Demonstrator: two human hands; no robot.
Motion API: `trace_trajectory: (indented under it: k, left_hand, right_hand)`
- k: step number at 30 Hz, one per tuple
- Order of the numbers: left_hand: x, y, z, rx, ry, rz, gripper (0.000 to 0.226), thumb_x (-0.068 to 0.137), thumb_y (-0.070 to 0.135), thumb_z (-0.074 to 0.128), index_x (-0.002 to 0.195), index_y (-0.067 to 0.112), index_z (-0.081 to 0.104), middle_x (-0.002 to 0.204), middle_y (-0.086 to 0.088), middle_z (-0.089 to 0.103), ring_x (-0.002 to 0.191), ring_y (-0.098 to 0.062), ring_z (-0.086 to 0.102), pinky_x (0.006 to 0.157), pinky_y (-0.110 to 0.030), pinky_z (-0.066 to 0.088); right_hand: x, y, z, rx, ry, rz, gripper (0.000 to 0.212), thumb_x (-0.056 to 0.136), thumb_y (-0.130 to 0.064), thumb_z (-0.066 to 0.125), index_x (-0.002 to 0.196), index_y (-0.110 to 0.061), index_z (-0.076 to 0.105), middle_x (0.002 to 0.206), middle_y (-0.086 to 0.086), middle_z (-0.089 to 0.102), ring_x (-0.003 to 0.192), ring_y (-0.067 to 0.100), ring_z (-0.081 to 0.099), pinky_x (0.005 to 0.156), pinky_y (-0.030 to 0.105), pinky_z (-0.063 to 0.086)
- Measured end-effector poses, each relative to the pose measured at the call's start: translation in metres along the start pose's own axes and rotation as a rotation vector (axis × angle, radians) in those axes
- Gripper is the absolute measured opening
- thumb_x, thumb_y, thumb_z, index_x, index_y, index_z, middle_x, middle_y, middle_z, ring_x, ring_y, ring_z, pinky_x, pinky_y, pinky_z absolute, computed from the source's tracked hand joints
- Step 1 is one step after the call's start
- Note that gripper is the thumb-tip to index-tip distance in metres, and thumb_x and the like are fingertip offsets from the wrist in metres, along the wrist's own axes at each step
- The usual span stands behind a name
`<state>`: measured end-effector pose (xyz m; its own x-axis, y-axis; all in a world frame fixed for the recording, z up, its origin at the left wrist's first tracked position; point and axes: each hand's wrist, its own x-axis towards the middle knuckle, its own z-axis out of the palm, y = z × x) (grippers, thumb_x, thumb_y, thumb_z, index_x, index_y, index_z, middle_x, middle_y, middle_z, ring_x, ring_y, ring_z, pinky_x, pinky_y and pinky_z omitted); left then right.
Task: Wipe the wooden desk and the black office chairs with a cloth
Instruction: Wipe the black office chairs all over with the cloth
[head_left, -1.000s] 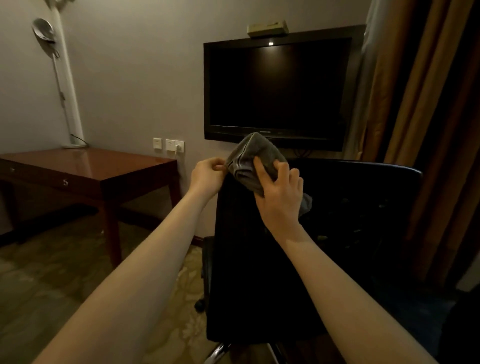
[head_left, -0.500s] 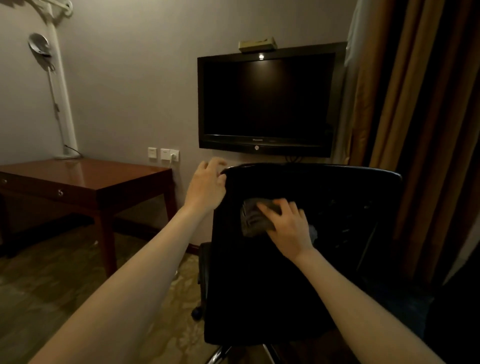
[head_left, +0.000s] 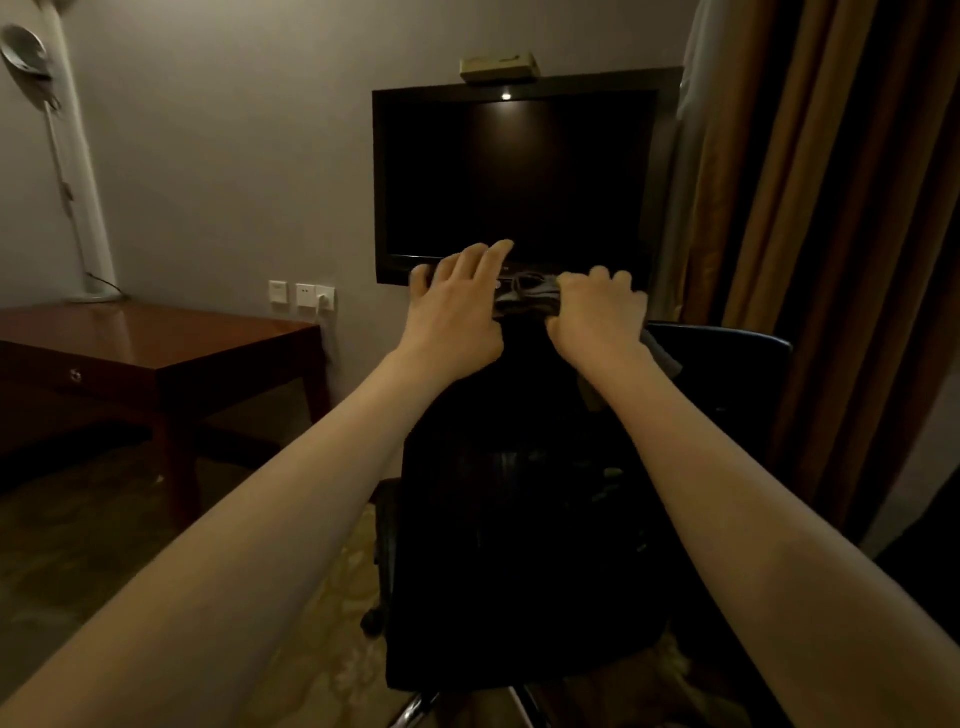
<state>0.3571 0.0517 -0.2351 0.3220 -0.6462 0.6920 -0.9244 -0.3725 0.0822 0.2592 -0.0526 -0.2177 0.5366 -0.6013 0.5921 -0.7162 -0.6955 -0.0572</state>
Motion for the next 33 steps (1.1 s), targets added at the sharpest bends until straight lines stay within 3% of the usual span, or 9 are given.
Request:
trace_trajectory:
  k: [4, 6, 8, 10, 12, 16, 21, 26, 33]
  left_hand:
    - [0.007, -0.018, -0.001, -0.635, -0.199, -0.557, 0.056, 0.093, 0.024, 0.048, 0.145, 0.02, 0.027, 0.136, -0.01, 0.042, 0.114, -0.027, 0.051, 0.096, -0.04, 0.045]
    - [0.011, -0.031, -0.002, -0.825, -0.142, -0.656, 0.05, 0.092, 0.017, 0.045, 0.14, 0.02, 0.034, 0.118, -0.004, 0.048, 0.091, -0.016, 0.055, 0.072, -0.03, 0.047]
    - [0.011, -0.039, -0.002, -0.926, -0.087, -0.68, 0.037, 0.091, 0.013, 0.041, 0.127, 0.018, 0.047, 0.107, -0.006, 0.051, 0.081, -0.014, 0.052, 0.062, -0.027, 0.042]
    - [0.007, -0.04, 0.001, -1.013, -0.024, -0.689, 0.027, 0.091, 0.016, 0.038, 0.113, 0.014, 0.055, 0.105, -0.008, 0.055, 0.087, -0.019, 0.053, 0.069, -0.031, 0.042]
    - [-0.001, -0.042, 0.006, -1.076, 0.038, -0.703, 0.031, 0.093, 0.021, 0.038, 0.119, 0.015, 0.054, 0.112, -0.004, 0.058, 0.102, -0.02, 0.054, 0.086, -0.035, 0.047]
    - [-0.028, -0.041, 0.013, -1.0, 0.175, -0.499, 0.033, 0.088, 0.007, 0.051, 0.116, 0.023, 0.052, 0.112, 0.0, 0.056, 0.108, -0.017, 0.054, 0.091, -0.03, 0.049]
    - [-0.051, -0.037, 0.01, -0.611, 0.109, -0.092, 0.081, 0.074, 0.006, 0.069, 0.142, 0.026, 0.028, 0.138, -0.01, 0.029, 0.124, -0.021, 0.033, 0.104, -0.035, 0.034]
    - [-0.046, -0.042, 0.001, -0.054, 0.358, 0.348, 0.048, 0.079, 0.029, 0.049, 0.125, 0.021, 0.039, 0.126, -0.01, 0.039, 0.111, -0.031, 0.047, 0.094, -0.041, 0.042]
    - [-0.062, -0.088, 0.036, 0.012, 0.337, 0.321, 0.029, 0.08, 0.018, 0.05, 0.104, 0.008, 0.062, 0.103, -0.016, 0.062, 0.097, -0.026, 0.048, 0.069, -0.041, 0.054]
  right_hand:
    - [0.003, -0.012, -0.004, 0.172, -0.011, -0.031, 0.029, 0.092, -0.023, 0.052, 0.119, -0.015, 0.056, 0.121, 0.013, 0.052, 0.117, 0.035, 0.04, 0.092, 0.043, 0.037]
    - [-0.009, -0.02, 0.004, 0.266, 0.073, -0.062, 0.035, 0.091, -0.026, 0.052, 0.126, -0.017, 0.054, 0.122, 0.013, 0.052, 0.116, 0.035, 0.04, 0.092, 0.043, 0.039]
    - [-0.022, -0.036, 0.017, 0.342, 0.169, -0.095, 0.044, 0.091, -0.028, 0.052, 0.134, -0.021, 0.048, 0.124, 0.013, 0.05, 0.116, 0.034, 0.04, 0.092, 0.042, 0.039]
    - [-0.035, -0.051, 0.032, 0.409, 0.229, -0.15, 0.051, 0.091, -0.03, 0.054, 0.14, -0.023, 0.042, 0.129, 0.011, 0.046, 0.117, 0.031, 0.039, 0.094, 0.039, 0.038]
    - [-0.044, -0.056, 0.045, 0.474, 0.254, -0.204, 0.055, 0.09, -0.029, 0.058, 0.141, -0.022, 0.041, 0.133, 0.01, 0.042, 0.117, 0.03, 0.038, 0.096, 0.037, 0.038]
    - [-0.049, -0.037, 0.055, 0.54, 0.264, -0.391, 0.054, 0.083, -0.021, 0.068, 0.134, -0.013, 0.052, 0.129, 0.016, 0.049, 0.107, 0.035, 0.047, 0.092, 0.04, 0.043]
    - [-0.058, -0.003, 0.071, 0.331, 0.465, -0.619, 0.041, 0.079, -0.028, 0.059, 0.115, -0.008, 0.066, 0.109, 0.021, 0.061, 0.086, 0.039, 0.059, 0.072, 0.044, 0.052]
    - [-0.049, -0.013, 0.061, 0.416, 0.603, -0.542, 0.049, 0.076, -0.018, 0.068, 0.12, -0.011, 0.048, 0.117, 0.02, 0.057, 0.097, 0.036, 0.055, 0.081, 0.044, 0.05]
    - [-0.03, -0.027, 0.099, 0.163, 0.62, -0.802, 0.038, 0.08, -0.016, 0.062, 0.114, -0.012, 0.045, 0.12, 0.014, 0.052, 0.106, 0.03, 0.048, 0.089, 0.04, 0.04]
